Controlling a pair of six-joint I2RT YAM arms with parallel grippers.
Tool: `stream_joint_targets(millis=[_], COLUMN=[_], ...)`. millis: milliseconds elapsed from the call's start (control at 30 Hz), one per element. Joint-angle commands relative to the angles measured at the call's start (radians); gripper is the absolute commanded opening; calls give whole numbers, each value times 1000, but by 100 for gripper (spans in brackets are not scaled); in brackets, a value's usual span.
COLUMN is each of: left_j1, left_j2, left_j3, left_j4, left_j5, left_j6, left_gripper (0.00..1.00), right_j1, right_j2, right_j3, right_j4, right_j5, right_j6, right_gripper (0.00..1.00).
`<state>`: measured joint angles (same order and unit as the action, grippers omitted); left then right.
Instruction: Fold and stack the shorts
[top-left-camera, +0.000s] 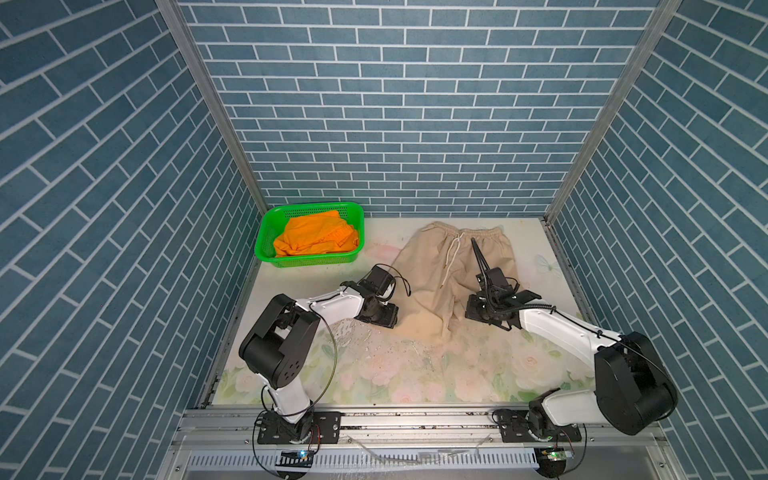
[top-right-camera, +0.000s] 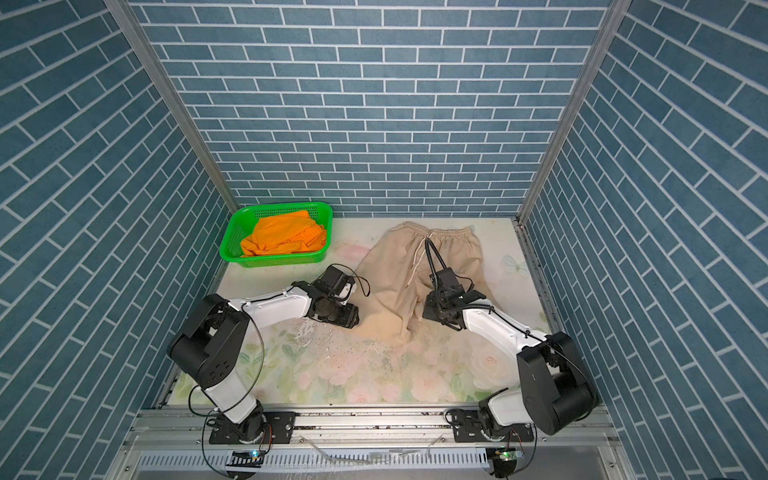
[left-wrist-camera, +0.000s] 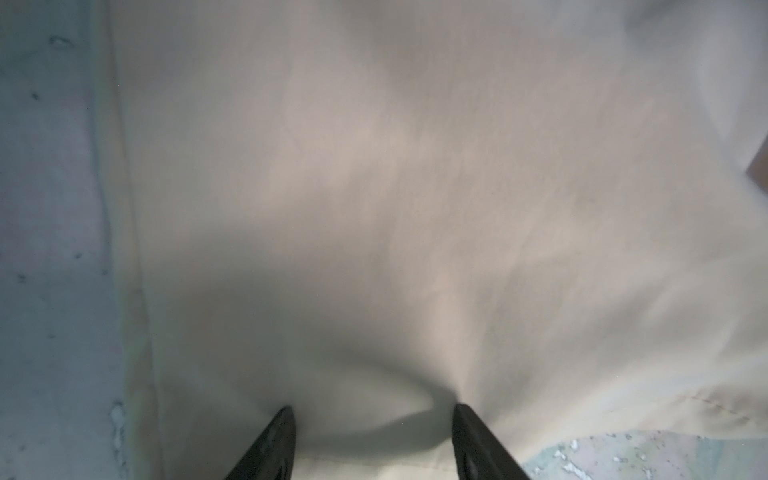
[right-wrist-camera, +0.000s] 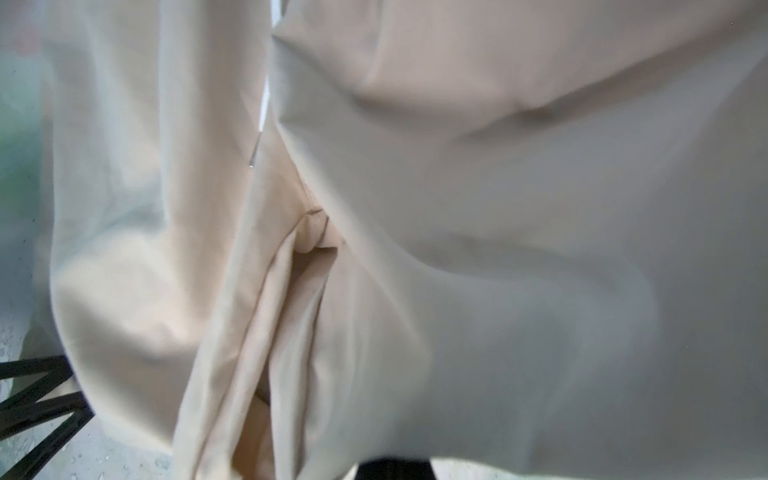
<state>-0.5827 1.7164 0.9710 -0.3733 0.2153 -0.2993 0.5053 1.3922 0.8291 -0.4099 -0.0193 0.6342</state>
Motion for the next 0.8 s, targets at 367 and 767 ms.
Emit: stream_joint_targets(millis=[367, 767], left_j1=[13, 24], left_j2=[-94, -141], left_j3=[-16, -63], left_j4=[-91, -110], left_j5=[-55, -79], left_j6=[-18, -25], left_gripper=[96, 100], right_j1=[351, 382], right_j2=[-71, 62], right_j3=[46, -43], right_j4=[-343, 9], right_j5=[287, 449], right_j6=[-115, 3], right_gripper=[58, 58])
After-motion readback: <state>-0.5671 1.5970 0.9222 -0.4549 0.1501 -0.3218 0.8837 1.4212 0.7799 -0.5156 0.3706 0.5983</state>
